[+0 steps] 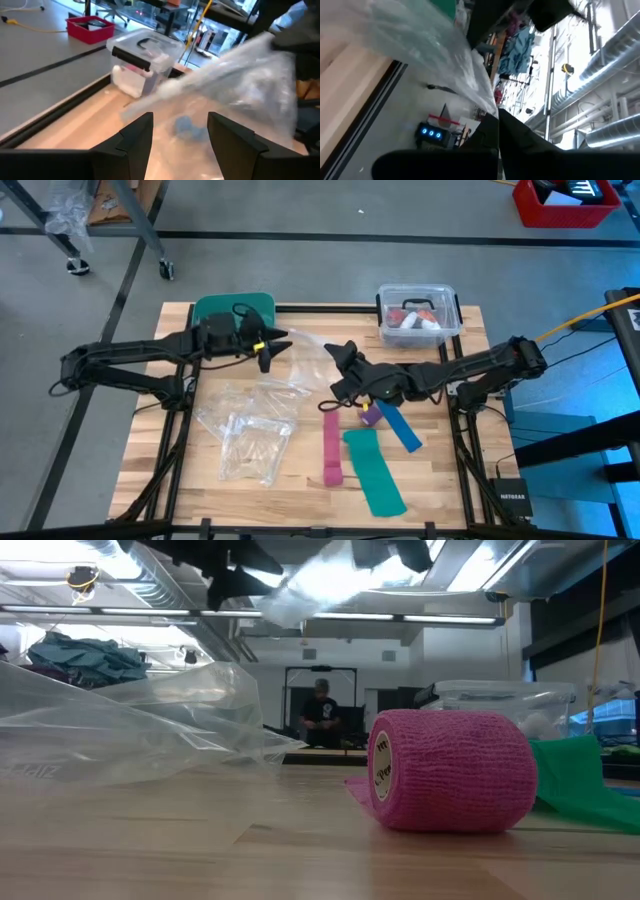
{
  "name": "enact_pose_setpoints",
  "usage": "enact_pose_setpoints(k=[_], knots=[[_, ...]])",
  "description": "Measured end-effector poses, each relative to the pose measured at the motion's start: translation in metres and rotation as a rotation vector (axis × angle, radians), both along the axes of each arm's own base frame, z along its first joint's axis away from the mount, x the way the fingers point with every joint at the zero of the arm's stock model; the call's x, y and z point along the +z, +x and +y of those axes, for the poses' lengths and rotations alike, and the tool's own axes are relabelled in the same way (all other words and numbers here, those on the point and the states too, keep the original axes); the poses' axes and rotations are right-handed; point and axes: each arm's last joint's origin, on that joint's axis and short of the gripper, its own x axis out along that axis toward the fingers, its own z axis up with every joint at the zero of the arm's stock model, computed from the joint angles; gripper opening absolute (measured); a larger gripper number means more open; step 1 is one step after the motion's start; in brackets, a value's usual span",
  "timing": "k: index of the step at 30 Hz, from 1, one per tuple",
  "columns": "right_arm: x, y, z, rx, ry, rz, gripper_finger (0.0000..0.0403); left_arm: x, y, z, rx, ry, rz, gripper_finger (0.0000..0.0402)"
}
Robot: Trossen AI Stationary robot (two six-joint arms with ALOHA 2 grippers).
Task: Roll bandage
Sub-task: Open the bottom left transparent zip bag
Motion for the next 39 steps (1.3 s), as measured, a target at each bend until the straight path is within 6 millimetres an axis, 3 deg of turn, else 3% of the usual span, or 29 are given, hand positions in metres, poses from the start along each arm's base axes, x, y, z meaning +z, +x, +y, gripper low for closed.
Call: enact_pose_setpoints(k=[6,13,31,39], knots=[[0.004,-0.004,0.014,-0.008,-0.01,-0.011,0.0001,0.001,-0.002,0.006,0.022,0.005,-0.009,0.0182],[0.0,-0.009,0.019,-0.118,-0.058,0.034,0.0001,0.007,-0.002,0.003,-0.07,0.049,-0.05,0.0182],[0.001,-0.011,0.032,-0.048,-0.004,-0.012,0.0001,0.006,-0.006,0.013,-0.089,0.252,0.029,0.0182],[0.001,-0.01,0.033,-0.023,0.033,-0.041,0.0001,0.005,-0.005,0.011,-0.253,0.183,-0.009,0.0182]])
